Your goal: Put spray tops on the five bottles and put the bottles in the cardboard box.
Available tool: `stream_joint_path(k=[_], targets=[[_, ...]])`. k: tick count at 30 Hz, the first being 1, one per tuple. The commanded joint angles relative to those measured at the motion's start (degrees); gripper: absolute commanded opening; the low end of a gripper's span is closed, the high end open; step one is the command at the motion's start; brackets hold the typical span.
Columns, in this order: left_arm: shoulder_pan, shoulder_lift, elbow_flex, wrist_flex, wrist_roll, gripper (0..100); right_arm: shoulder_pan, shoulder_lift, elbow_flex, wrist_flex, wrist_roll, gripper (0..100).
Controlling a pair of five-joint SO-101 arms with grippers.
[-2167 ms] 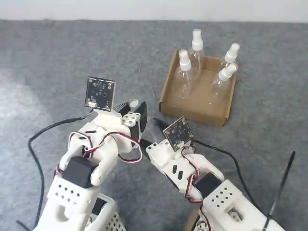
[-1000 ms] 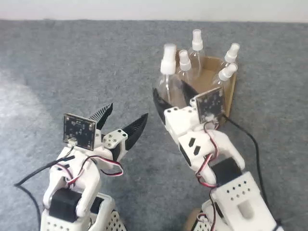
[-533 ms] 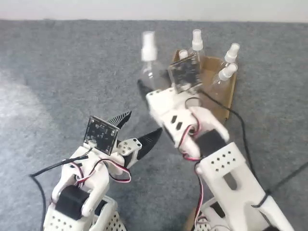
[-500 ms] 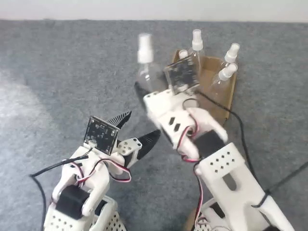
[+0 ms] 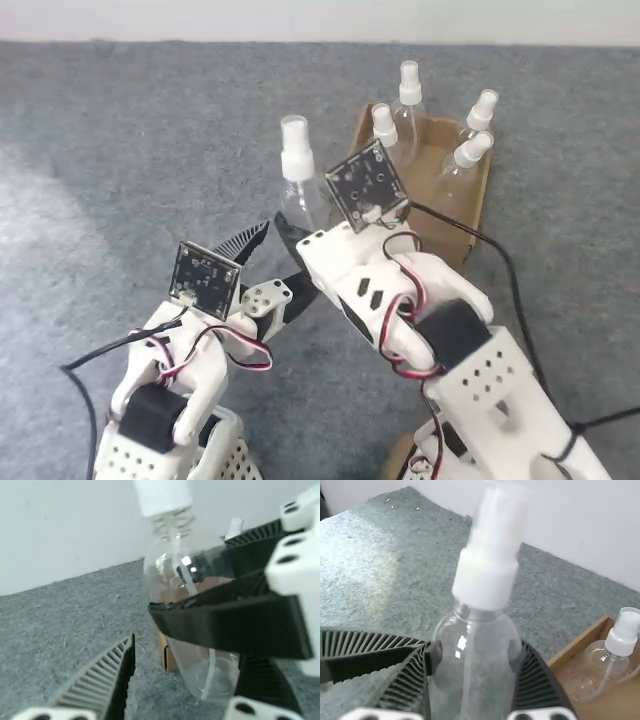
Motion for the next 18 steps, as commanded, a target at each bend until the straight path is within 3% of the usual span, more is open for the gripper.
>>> stream_joint_path(k=[1, 9, 18], targets=[[-0.5, 0.1, -0.2, -1.3, -0.4, 30, -0.4, -4.2, -3.9, 2.2, 1.4, 0.6], [-0.5, 0.1, -0.2, -1.3, -0.4, 30, 4.9, -4.1, -3.9, 1.6, 1.4, 0.6], [-0.5, 0.1, -0.1, -1.3, -0.4, 30, 20.6, -4.0, -4.1, -3.6, 1.5, 0.6]])
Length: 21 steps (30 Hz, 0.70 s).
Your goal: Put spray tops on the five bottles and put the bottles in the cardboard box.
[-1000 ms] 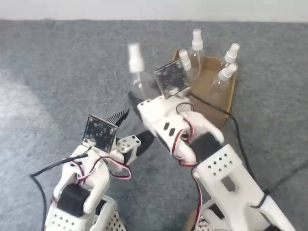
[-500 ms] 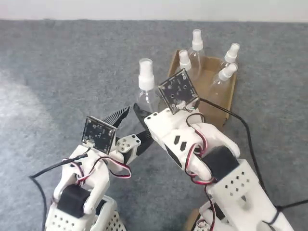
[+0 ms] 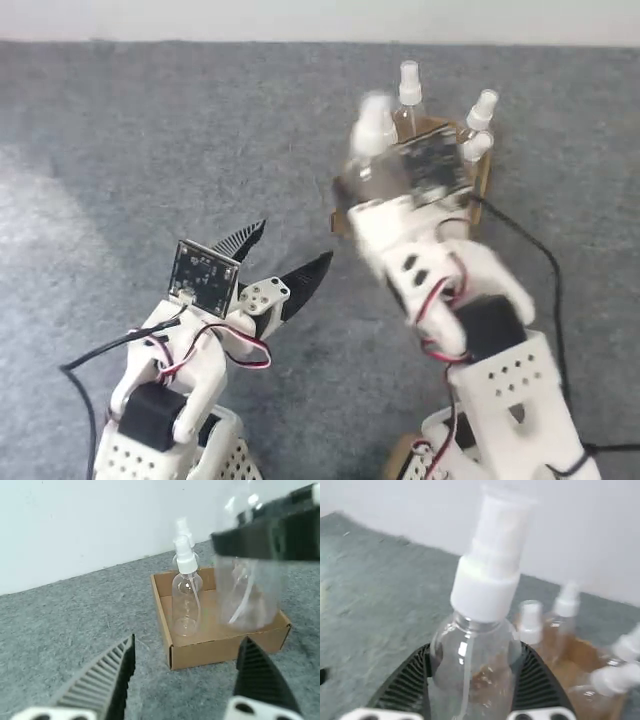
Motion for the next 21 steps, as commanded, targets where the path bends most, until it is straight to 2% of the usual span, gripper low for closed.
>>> stream_joint_path(k=[1, 8, 15, 17, 21], targets=[[-0.3, 0.0, -0.1, -1.3, -0.2, 30, 5.7, -1.7, -4.1, -2.2, 0.8, 0.6], [-0.3, 0.0, -0.1, -1.3, -0.2, 30, 5.6, -1.7, -3.9, -2.1, 0.8, 0.6], [-0.4, 0.0, -0.1, -1.3, -0.2, 30, 6.6, -2.5, 2.5, -3.2, 0.8, 0.7], [-0.4, 0.0, -0.1, -1.3, -0.2, 30, 8.7, -2.3, 4.5, -6.5, 0.7, 0.7], [-0.4, 0.0, 0.0, -1.3, -0.2, 30, 11.0, -1.8, 14.3, -23.0, 0.7, 0.7]])
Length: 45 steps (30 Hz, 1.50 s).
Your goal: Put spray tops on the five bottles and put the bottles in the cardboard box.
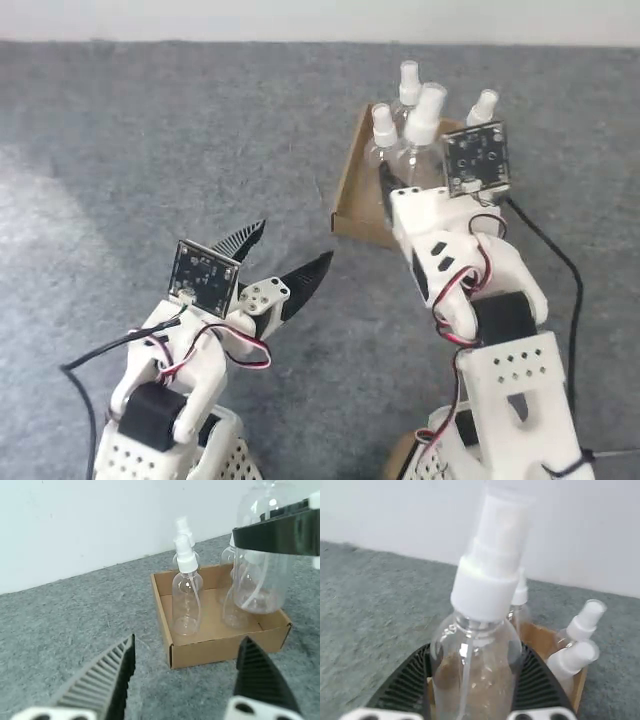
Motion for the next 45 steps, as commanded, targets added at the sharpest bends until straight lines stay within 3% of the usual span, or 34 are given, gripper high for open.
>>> stream_joint_path(k=[1, 9, 32, 45], targets=[[-0.4, 0.1, -0.3, -1.3, -0.1, 30, 2.0, -1.4, 9.2, -18.2, 0.6, 0.6], [-0.4, 0.1, -0.3, -1.3, -0.1, 30, 2.2, -1.3, 20.8, -35.6, 0.3, 0.6], [-0.6, 0.1, -0.3, -1.3, -0.1, 30, 2.2, 25.8, 16.4, -53.0, 0.4, 0.6], [-0.6, 0.1, -0.3, -1.3, -0.1, 30, 2.2, 34.4, 16.7, -57.5, 0.3, 0.9]])
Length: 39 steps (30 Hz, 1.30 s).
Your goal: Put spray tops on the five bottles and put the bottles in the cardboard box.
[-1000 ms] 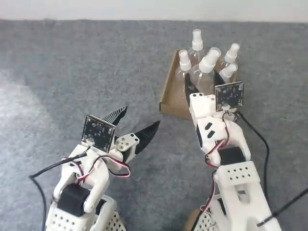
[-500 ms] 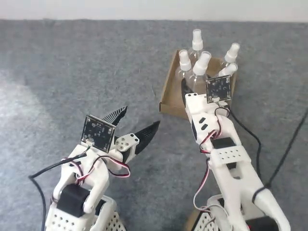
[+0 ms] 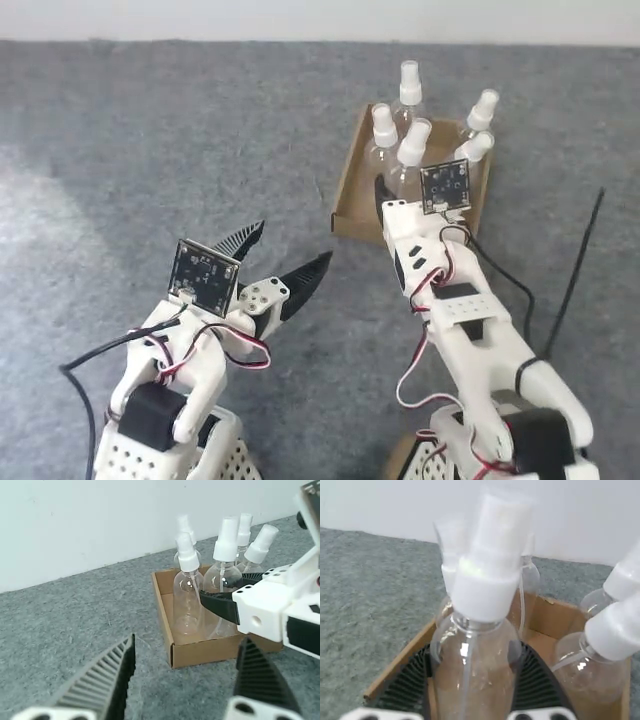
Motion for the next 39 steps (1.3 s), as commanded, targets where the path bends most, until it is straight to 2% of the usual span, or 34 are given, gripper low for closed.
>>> stream_joint_path(k=[1, 39], targets=[[-0.4, -0.1, -0.4, -1.3, -0.1, 30, 0.5, 1.7, -4.2, -1.9, 0.3, 0.9], [-0.4, -0.1, -0.4, -1.3, -0.1, 30, 0.0, 4.0, -2.4, -1.4, 0.6, 1.1]])
